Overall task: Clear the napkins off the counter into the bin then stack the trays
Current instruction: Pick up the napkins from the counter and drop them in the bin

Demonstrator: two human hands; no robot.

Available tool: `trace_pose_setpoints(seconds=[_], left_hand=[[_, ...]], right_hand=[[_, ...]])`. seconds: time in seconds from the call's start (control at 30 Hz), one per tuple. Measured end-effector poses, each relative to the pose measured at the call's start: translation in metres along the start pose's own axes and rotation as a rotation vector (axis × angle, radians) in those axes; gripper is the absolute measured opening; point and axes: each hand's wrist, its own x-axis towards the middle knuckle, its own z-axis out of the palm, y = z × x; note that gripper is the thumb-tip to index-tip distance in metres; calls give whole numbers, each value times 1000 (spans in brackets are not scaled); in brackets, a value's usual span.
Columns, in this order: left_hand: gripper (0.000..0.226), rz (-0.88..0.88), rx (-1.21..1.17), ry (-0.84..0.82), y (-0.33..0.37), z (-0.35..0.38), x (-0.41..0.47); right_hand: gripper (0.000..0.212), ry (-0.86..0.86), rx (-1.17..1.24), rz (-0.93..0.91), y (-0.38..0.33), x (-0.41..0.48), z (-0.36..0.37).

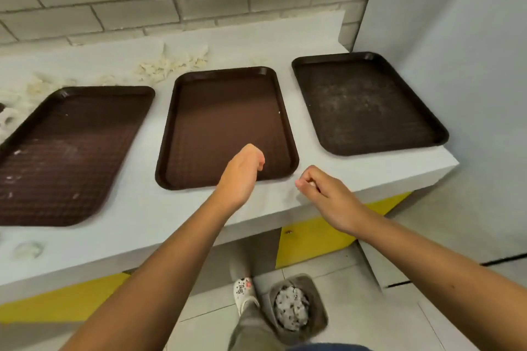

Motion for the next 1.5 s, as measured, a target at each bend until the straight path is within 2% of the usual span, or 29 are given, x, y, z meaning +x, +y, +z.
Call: trace_pose_setpoints(seconds=[0.1, 0.23, 0.37, 0.53, 0.77, 0.9, 1.03, 1.1, 1.3, 1.5], left_hand=[[17, 2, 43, -184, -20, 15, -44], [15, -56, -31, -407, -55, 37, -75], [21, -223, -145, -349, -89, 52, -91], [22, -295, -15, -267, -128, 68, -102], [22, -343, 122, -291, -169, 103, -105], [37, -368, 215, -351, -179, 125, -101], [52, -488, 202, -457, -179, 133, -98], [48, -462, 226, -456, -177, 134, -95], [11, -242, 205, -371, -133, 117, -82], [8, -13, 195, -243, -68, 79, -68]], right_hand=[[20, -107, 64, 42, 24, -35, 17], [21, -227, -175, 108, 63, -67, 41], [28, -327, -395, 168, 99, -95, 64], [41, -438, -443, 247, 125, -116, 76], [25, -325, -340, 264, 143, -120, 63], [19, -264, -300, 271, 147, -123, 51], [18, -219, -277, 276, 146, -126, 38], [17, -193, -260, 254, 142, -124, 33], [11, -84, -218, 164, 118, -101, 19], [11, 15, -165, 26, 75, -69, 2]])
